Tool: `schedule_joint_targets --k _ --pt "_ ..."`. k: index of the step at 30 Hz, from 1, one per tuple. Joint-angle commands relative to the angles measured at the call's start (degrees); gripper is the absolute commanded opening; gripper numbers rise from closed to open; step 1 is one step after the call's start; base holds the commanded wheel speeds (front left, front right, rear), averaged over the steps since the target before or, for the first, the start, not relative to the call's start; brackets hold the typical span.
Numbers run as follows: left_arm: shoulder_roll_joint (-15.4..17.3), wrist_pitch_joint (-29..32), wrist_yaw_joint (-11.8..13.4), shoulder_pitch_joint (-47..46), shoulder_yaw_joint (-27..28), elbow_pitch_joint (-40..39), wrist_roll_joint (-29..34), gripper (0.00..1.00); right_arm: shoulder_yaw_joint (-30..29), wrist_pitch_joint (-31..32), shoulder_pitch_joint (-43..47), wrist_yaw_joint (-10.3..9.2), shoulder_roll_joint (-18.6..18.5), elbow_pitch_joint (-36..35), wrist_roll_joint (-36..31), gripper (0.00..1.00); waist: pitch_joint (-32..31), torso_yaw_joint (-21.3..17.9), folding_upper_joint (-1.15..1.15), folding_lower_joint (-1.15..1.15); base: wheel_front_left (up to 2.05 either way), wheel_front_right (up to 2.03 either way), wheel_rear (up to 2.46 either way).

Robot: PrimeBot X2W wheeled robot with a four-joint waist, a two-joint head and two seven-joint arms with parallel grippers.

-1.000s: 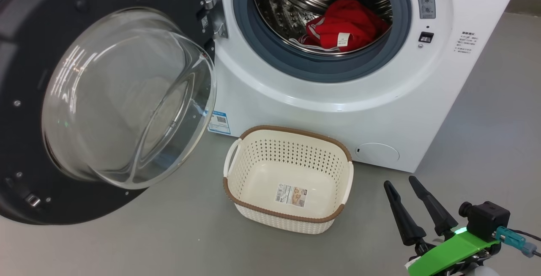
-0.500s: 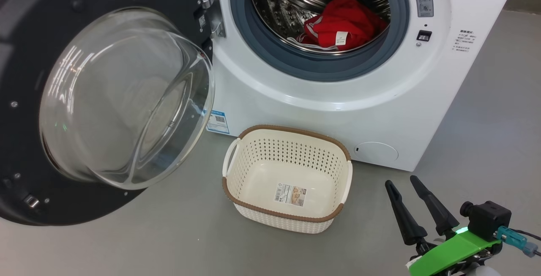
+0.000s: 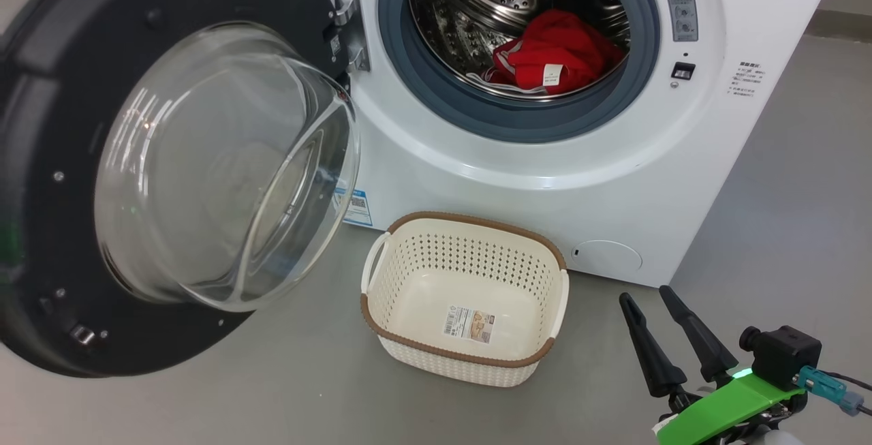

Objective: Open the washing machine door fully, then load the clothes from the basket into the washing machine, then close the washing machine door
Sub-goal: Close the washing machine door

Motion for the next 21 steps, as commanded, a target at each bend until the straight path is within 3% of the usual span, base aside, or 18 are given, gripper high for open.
schedule_joint_targets --k 1,11,21 --pt "1.8 2.3 -0.8 1.0 0.0 -2.3 -1.0 0.0 1.1 -0.3 -0.8 0.09 -0.3 -1.1 0.3 1.0 -0.3 0.0 0.0 0.0 0.0 0.0 0.0" --pt "-1.5 11.8 1.7 6.6 -1.1 -12.8 -4.5 0.0 1.2 -0.3 -0.4 0.09 0.0 -0.9 0.3 1.0 -1.0 -0.1 0.0 0.0 0.0 0.0 0.0" --pt "-7.0 19.6 6.7 11.8 -1.6 -26.8 -9.5 0.0 1.5 -0.3 -0.4 0.09 0.0 -0.9 0.4 1.0 -1.3 -0.8 0.0 0.0 0.0 0.0 0.0"
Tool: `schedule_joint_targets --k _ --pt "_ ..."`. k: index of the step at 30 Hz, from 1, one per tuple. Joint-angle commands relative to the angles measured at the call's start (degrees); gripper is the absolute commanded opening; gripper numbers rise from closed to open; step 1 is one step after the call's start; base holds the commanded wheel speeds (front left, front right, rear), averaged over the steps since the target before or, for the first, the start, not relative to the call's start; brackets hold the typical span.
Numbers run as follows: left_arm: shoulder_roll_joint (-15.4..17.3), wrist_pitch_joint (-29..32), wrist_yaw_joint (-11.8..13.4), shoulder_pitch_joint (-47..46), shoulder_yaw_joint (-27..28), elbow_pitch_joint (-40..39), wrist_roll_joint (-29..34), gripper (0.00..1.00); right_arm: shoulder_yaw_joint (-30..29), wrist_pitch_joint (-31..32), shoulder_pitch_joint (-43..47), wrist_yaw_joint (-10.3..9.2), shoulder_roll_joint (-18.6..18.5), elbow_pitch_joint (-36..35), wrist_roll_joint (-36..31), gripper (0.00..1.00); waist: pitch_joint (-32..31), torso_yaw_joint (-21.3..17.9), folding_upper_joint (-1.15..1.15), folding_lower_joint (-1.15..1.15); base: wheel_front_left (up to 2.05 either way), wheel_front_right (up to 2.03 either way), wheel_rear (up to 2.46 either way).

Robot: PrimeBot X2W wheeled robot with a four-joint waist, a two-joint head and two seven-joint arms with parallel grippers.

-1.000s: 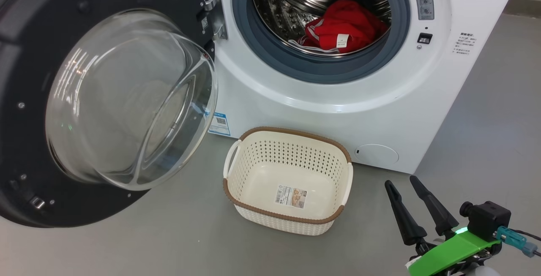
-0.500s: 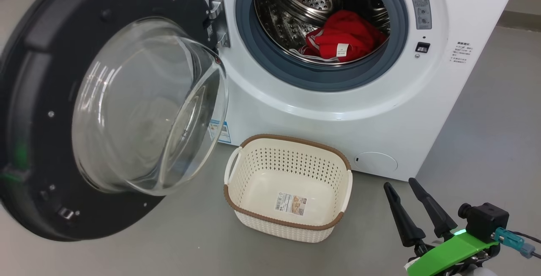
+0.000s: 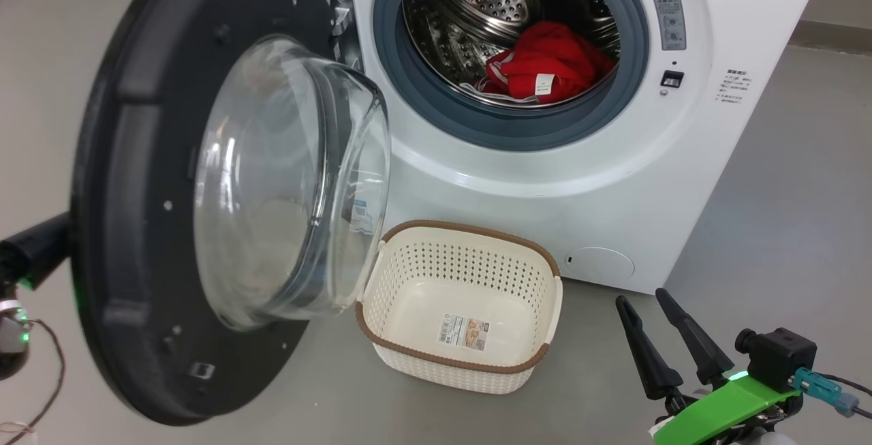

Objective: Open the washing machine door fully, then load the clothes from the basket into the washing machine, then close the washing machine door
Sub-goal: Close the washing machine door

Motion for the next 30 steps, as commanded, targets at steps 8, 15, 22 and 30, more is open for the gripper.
schedule_joint_targets --k 8,15,22,30 --pt "-1.3 4.7 3.4 3.2 -2.0 -12.0 -1.3 0.0 1.6 -0.3 -0.6 0.09 -0.3 -1.2 0.5 1.0 -0.3 -1.7 0.0 0.0 0.0 0.0 0.0" --pt "-2.9 5.9 4.2 4.8 -3.5 -16.9 -1.6 0.0 1.4 -0.3 -0.6 0.09 -0.4 -1.1 0.6 1.0 -0.3 -4.1 0.0 0.0 0.0 0.0 0.0" --pt "-4.4 6.2 4.2 5.3 -4.7 -19.1 -1.9 0.0 1.4 -0.3 -0.7 0.09 -0.5 -1.2 0.6 1.0 -0.1 -6.2 0.0 0.0 0.0 0.0 0.0" --pt "-6.0 5.8 4.0 5.4 -5.4 -20.4 -2.1 0.0 1.3 -0.3 -0.8 0.09 -0.7 -1.2 0.7 1.0 0.1 -8.6 0.0 0.0 0.0 0.0 0.0"
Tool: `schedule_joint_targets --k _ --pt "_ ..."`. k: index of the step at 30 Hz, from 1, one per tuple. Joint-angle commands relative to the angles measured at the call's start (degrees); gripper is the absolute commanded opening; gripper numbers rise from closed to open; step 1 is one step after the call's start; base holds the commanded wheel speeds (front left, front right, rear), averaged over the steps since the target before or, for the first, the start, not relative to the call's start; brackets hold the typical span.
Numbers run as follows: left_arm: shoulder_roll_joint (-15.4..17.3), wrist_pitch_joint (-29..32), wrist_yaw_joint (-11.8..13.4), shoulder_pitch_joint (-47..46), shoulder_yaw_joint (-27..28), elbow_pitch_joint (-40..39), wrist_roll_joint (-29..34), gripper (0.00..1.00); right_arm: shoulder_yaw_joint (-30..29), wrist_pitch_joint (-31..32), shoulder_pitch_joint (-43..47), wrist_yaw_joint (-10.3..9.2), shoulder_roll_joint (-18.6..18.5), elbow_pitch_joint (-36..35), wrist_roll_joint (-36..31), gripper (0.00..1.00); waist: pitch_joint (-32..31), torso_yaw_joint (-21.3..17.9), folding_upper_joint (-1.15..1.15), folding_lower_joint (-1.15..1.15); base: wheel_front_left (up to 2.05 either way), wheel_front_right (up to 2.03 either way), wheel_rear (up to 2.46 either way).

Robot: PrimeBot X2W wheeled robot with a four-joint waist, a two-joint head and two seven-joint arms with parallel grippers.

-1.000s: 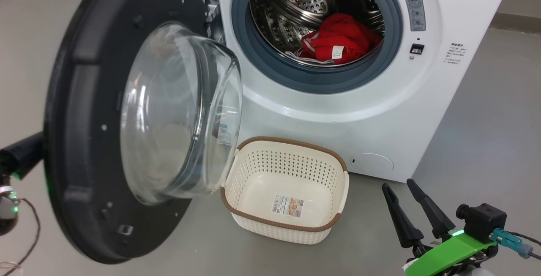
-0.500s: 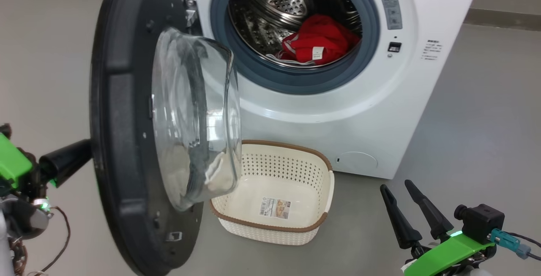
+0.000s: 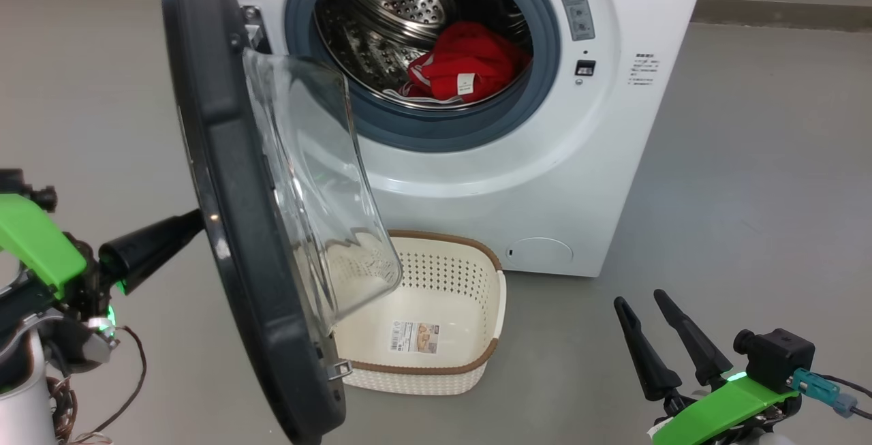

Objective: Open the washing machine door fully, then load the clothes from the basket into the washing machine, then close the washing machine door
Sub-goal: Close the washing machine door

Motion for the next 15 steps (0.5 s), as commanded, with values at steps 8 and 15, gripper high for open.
schedule_joint_targets --k 8,15 --pt "0.2 -0.4 -0.8 -0.9 0.8 -2.6 -1.0 0.0 0.8 -0.3 -0.8 0.09 -0.7 -1.3 0.6 1.0 0.0 -1.6 0.0 0.0 0.0 0.0 0.0" --pt "-0.1 -0.8 -1.2 -1.1 0.5 -2.7 -0.8 0.0 0.5 -0.3 -0.9 0.09 -0.7 -1.2 0.6 1.0 0.0 -1.5 0.0 0.0 0.0 0.0 0.0"
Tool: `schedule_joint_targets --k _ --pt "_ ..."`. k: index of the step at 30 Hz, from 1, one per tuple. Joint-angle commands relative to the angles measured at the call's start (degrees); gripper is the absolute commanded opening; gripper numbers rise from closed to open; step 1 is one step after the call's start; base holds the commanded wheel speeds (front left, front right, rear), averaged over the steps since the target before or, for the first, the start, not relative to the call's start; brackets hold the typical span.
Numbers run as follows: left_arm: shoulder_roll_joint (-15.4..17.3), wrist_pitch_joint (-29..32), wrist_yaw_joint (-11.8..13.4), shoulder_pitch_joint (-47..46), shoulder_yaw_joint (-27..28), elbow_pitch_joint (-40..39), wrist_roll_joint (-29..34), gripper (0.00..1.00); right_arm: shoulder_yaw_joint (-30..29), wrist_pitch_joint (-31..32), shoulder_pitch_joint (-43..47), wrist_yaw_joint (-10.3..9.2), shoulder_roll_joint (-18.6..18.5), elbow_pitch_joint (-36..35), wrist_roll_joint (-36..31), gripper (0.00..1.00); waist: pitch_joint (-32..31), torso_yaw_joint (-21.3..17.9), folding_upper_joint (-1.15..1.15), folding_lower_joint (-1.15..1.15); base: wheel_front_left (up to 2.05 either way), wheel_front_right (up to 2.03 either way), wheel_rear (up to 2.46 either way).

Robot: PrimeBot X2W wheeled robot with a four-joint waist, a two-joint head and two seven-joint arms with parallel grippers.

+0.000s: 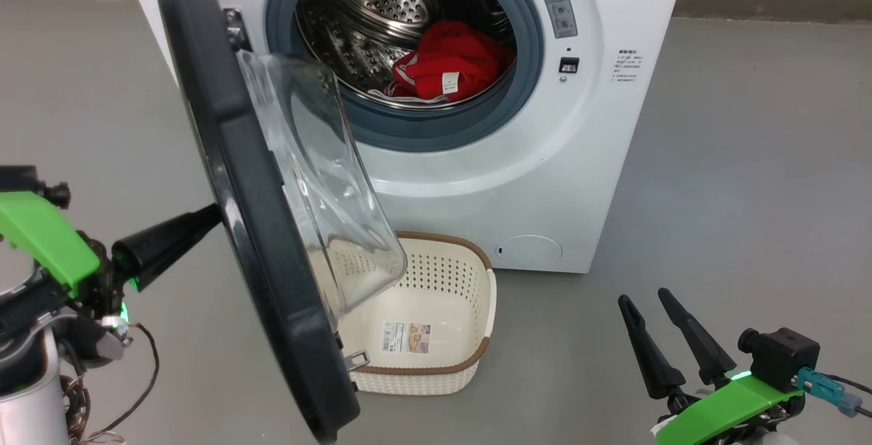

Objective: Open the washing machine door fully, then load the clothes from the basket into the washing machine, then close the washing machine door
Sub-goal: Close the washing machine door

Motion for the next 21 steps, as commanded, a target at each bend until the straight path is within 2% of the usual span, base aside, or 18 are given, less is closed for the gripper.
schedule_joint_targets --k 1,21 --pt "1.1 -0.1 -0.7 -1.1 1.1 -2.1 -0.8 0.0 0.8 -0.3 -0.8 0.09 -0.6 -1.2 0.2 1.0 0.0 0.2 0.0 0.0 0.0 0.0 0.0" --pt "1.7 -1.9 -2.6 -0.5 1.9 -2.0 0.1 0.0 0.5 -0.3 -0.5 0.09 -0.3 -1.3 0.0 1.0 -0.4 2.2 0.0 0.0 0.0 0.0 0.0"
